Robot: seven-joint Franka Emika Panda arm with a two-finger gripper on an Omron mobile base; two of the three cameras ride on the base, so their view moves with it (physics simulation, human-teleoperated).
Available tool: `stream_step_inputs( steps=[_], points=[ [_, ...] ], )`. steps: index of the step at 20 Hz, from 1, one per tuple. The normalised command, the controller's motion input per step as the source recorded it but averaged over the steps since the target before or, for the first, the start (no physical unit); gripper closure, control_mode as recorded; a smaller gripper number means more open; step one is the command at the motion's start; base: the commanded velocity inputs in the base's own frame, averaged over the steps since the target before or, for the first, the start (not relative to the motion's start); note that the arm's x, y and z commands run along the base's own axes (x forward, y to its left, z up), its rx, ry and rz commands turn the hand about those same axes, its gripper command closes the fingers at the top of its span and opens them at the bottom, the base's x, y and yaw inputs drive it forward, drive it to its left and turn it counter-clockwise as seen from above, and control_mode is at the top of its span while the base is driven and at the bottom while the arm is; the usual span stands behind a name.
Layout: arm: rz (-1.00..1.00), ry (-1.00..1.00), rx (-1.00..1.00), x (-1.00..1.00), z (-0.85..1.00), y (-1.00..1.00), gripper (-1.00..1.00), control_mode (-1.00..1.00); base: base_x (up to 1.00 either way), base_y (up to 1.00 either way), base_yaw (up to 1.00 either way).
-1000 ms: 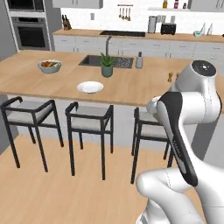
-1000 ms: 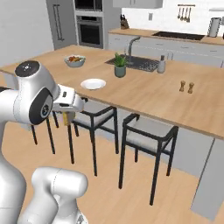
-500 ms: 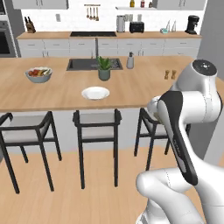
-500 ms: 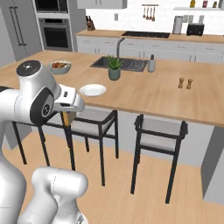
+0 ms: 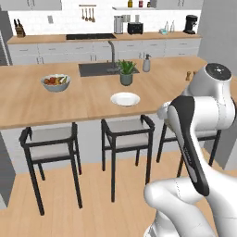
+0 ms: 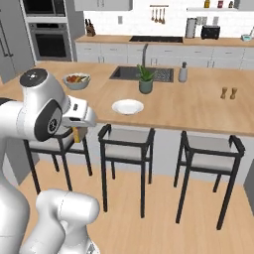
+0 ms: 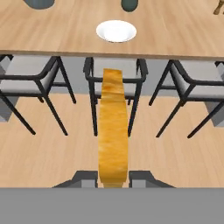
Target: Start the toaster. Once the lever pops up, take the bread to the plate on the dining counter.
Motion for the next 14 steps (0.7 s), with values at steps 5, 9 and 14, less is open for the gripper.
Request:
stream_step_inputs(
  steps=[5,9,14],
  points=[
    [0.00,0.00,0.00,0.00,0.00,0.00,1.00,1.00,0.66,0.40,0.00],
    [0.00,0.00,0.00,0.00,0.00,0.00,1.00,1.00,0.77,0.00,0.00],
    [0.00,0.00,0.00,0.00,0.00,0.00,1.00,1.00,0.69,-0.02,0.00]
  ],
)
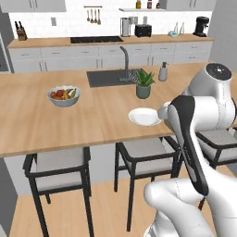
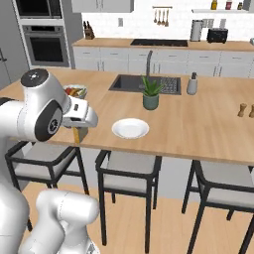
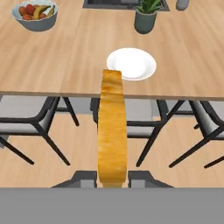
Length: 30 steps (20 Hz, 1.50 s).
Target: Start the toaster. Once the lever pops up, take the bread to the plate on the dining counter.
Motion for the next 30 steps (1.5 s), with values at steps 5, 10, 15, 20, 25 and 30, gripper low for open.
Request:
stream_step_inputs(
  steps=[5,10,15,20,25,30],
  points=[
    [0.00,0.00,0.00,0.00,0.00,0.00,1.00,1.00,0.61,-0.01,0.00],
    [0.00,0.00,0.00,0.00,0.00,0.00,1.00,1.00,0.27,0.00,0.00],
    [0.00,0.00,0.00,0.00,0.00,0.00,1.00,1.00,0.23,0.00,0.00],
    [0.00,0.00,0.04,0.44,-0.12,-0.01,1.00,-1.00,0.07,0.00,0.00],
    [0.00,0.00,0.22,0.60,-0.07,-0.17,1.00,-1.00,0.00,0.00,0.00],
    [0.00,0.00,0.22,0.54,-0.20,-0.08,1.00,-1.00,0.00,0.00,0.00]
  ],
)
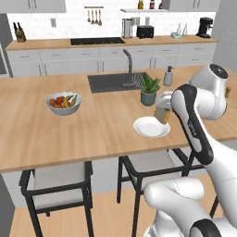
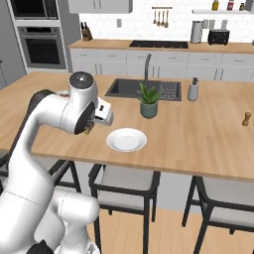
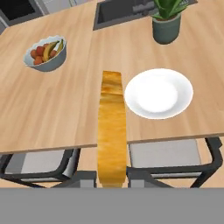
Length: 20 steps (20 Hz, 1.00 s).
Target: Start the toaster. Once the lever pops up, take the bread to the plate on the dining counter.
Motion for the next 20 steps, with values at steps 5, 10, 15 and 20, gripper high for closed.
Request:
stream_step_inputs(
  steps=[5,10,15,20],
  points=[
    [0.00,0.00,0.13,0.39,-0.50,-0.09,1.00,-1.00,0.00,0.00,0.00],
    [0.00,0.00,0.11,0.34,-0.54,-0.13,1.00,-1.00,0.00,0.00,0.00],
    [0.00,0.00,0.12,0.34,-0.52,-0.21,1.00,-1.00,0.00,0.00,0.00],
    [0.00,0.00,0.09,0.38,-0.29,-0.19,1.00,-1.00,0.00,0.00,0.00]
  ],
)
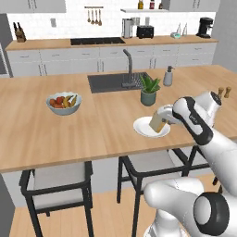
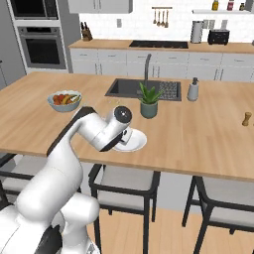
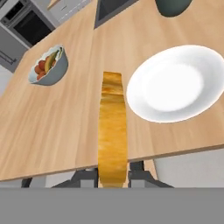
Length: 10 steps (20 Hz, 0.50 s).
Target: Start the toaster. Once the lever pops up, take the bread to the plate on the dining counter.
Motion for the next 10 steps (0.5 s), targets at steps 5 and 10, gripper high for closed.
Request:
stream_step_inputs(
  steps=[5,10],
  points=[
    [0.00,0.00,0.01,0.38,-0.18,-0.01,1.00,-1.00,0.00,0.00,0.00],
    [0.00,0.00,0.00,0.30,-0.32,-0.04,1.00,-1.00,0.00,0.00,0.00]
  ],
)
